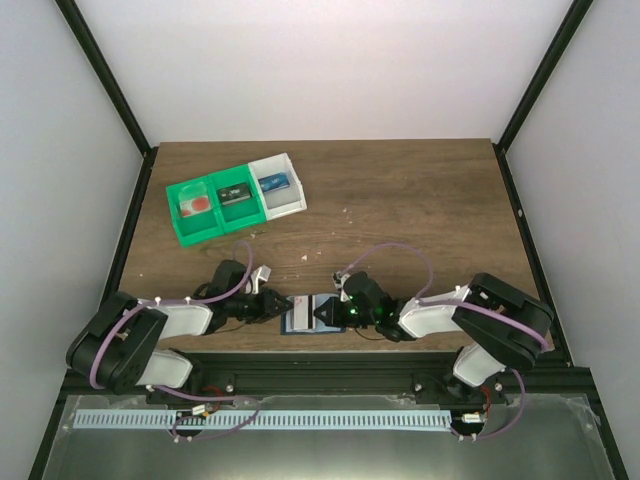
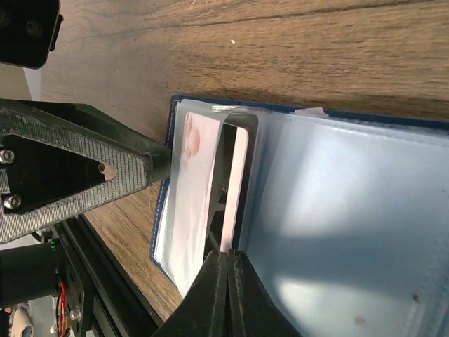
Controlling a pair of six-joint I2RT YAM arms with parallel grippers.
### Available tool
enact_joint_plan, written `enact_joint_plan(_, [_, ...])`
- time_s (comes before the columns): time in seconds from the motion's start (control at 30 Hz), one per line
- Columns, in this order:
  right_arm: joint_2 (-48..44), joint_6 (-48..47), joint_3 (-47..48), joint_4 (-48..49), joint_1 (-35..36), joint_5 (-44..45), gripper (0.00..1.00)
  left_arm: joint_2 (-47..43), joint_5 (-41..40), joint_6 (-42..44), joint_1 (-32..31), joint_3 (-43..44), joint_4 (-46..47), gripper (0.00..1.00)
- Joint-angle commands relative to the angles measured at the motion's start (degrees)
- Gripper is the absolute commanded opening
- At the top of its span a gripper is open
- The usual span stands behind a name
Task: Take the credit cards out of the card holder
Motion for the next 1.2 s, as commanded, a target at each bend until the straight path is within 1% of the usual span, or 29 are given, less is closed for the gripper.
enact_joint_plan(0.0, [-1.71,-0.31,-1.45,-0.33,-0.2,1.51,0.0,0.38,-2.3,1.66,-0.22,0.39,-3.11,0.29])
enact_joint_plan(0.1, [-1.72,-0.21,-1.58,-0.25,-0.31,1.28,0.01,-0.71,-1.46,0.76,-0.34,0.92,-3.44,0.29])
enact_joint_plan(0.17, [-1.8,-0.24,-1.58,-0.29,-0.37,1.4,0.0,-2.38,-0.8,-0.38,-0.66,1.34,-3.77,0.32])
enact_joint_plan(0.2, [-1.74,-0.26,-1.53,-0.37,-0.38,1.35,0.01,-3.61,-0.72,-0.83,-1.03,1.56,-3.96,0.36])
enact_joint_plan(0.23, [-1.72,-0.2,-1.58,-0.36,-0.42,1.35,0.0,-4.33,-0.82,-1.02,-1.54,2.08,-4.44,0.38])
enact_joint_plan(0.33, [-1.5,-0.25,-1.48,-0.28,-0.6,1.32,0.01,-5.37,-0.97,-1.2,-3.08,3.7,-6.41,0.38])
enact_joint_plan(0.5, [-1.11,-0.29,-1.26,-0.59,-0.9,1.25,0.0,-5.12,-1.29,-2.46,-5.02,4.45,-4.93,0.27])
enact_joint_plan(0.63, [-0.84,-0.14,-1.28,-0.32,-1.2,1.04,0.01,-1.39,-1.46,-1.71,-5.05,4.27,-2.9,0.16])
enact_joint_plan(0.7, [-0.76,-0.04,-1.35,-0.23,-1.32,0.93,0.01,0.87,-1.2,-1.5,-5.05,3.91,-1.6,0.13])
enact_joint_plan(0.9, [-0.09,0.34,-1.64,0.64,-1.85,0.2,0.06,5.03,-1.18,-1.54,-5.09,2.33,1.94,0.11])
enact_joint_plan(1.03, [1.16,0.7,-1.59,1.54,-2.37,-0.65,0.12,5.48,-1.7,-1.34,-5.14,1.65,2.24,0.11])
enact_joint_plan(1.17, [1.92,0.97,-1.66,2.11,-2.74,-1.27,0.15,5.39,-2.15,-0.92,-5.13,1.57,1.51,0.11])
